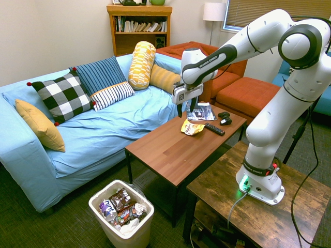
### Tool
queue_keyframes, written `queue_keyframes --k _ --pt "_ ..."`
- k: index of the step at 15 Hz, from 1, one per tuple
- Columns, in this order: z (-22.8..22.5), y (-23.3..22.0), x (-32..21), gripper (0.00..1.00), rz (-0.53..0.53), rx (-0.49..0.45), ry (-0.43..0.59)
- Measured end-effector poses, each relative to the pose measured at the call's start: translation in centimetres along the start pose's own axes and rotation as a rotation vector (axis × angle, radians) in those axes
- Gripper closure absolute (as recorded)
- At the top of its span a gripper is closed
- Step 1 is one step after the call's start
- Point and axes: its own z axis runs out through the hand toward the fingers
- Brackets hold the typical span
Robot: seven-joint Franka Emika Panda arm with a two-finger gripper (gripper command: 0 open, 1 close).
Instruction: Throw the chip bag in the trash bin
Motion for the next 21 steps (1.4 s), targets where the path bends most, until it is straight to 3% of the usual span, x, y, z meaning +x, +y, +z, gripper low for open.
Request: queue_keyframes --k 4,10,16,21 --pt "1.4 -0.1 2.7 0.00 0.040 -0.028 0.038" --pt "8.5 1.7 16.7 0.00 0.279 -0.033 0.020" --pt "16.7 1.3 23.4 0.00 0.471 -0.071 -0.013" --pt "21.6 0.9 26.7 0.00 0.572 -0.136 -0.032"
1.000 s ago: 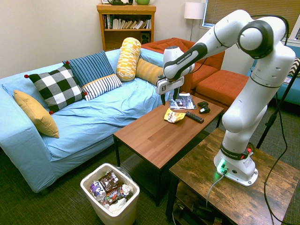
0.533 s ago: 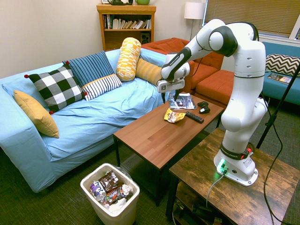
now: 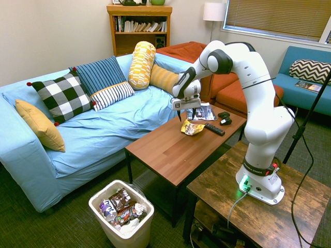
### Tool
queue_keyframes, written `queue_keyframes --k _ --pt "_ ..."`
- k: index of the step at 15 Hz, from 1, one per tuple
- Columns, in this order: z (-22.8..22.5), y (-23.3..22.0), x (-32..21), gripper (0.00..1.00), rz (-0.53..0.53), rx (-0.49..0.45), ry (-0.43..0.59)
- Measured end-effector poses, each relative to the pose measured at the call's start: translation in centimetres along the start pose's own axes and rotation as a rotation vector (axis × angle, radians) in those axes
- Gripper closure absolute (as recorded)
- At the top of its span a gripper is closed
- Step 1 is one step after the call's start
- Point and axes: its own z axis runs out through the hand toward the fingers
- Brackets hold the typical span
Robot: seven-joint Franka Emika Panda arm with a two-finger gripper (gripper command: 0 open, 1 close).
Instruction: Throw the chip bag in the trash bin
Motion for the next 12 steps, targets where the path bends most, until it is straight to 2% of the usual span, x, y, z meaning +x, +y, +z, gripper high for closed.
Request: queue_keyframes --k 4,9,10,12 --pt "1.9 -0.4 1.7 0.00 0.052 -0.039 0.011" --pt "4.3 -0.7 2.4 0.00 0.069 -0.069 0.013" --pt "4.7 -0.8 2.6 1.00 0.070 -0.074 0.014" --pt "5.5 -0.9 2.8 1.00 0.080 -0.077 0.008"
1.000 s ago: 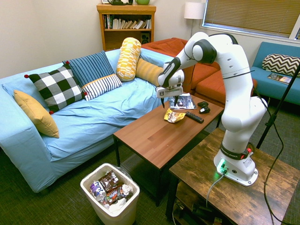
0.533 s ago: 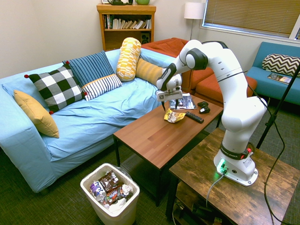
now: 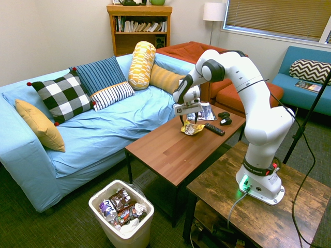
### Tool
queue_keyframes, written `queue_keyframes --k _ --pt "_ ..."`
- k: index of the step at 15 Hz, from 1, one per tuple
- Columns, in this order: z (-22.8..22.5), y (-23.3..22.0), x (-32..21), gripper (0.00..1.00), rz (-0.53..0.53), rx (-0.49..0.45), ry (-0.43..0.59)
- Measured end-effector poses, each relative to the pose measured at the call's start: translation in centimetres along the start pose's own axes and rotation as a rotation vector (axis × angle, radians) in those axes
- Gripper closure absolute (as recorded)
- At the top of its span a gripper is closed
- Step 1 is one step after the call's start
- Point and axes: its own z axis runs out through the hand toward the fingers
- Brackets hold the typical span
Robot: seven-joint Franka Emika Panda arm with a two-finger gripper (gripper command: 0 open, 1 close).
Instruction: Throw the chip bag in the trash bin
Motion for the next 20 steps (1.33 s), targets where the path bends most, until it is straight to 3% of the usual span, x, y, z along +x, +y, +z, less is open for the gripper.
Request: queue_keyframes --k 20 --pt "1.8 -1.1 -0.5 1.00 -0.015 -0.006 -0.038"
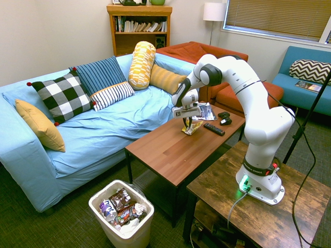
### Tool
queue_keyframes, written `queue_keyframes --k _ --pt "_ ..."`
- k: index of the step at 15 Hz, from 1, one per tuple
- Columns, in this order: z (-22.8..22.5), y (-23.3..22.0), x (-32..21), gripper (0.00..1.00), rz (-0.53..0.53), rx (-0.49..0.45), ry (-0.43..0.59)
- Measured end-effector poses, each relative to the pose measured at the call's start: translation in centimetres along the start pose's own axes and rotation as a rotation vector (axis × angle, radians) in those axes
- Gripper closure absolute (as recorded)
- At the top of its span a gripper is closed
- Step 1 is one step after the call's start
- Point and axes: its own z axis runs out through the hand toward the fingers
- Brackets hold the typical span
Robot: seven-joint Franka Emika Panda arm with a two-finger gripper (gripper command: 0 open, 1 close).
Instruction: Throw the chip bag in the trash bin
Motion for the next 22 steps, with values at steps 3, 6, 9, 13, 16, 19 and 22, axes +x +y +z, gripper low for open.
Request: queue_keyframes --k 3,6,9,13,16,19,22 --pt "-0.4 -0.1 0.2 1.00 -0.003 0.006 0.002" --pt "-2.9 0.0 0.8 1.00 -0.016 0.039 0.009" --pt "-9.7 1.3 -0.4 1.00 -0.066 0.114 0.010" --pt "-18.8 3.2 -9.1 1.00 -0.204 0.215 0.006" --pt "-23.6 5.9 -18.9 1.00 -0.313 0.259 0.028" --pt "-25.5 9.0 -30.4 1.00 -0.403 0.281 0.080" --pt "-24.7 11.3 -42.4 1.00 -0.486 0.299 0.155"
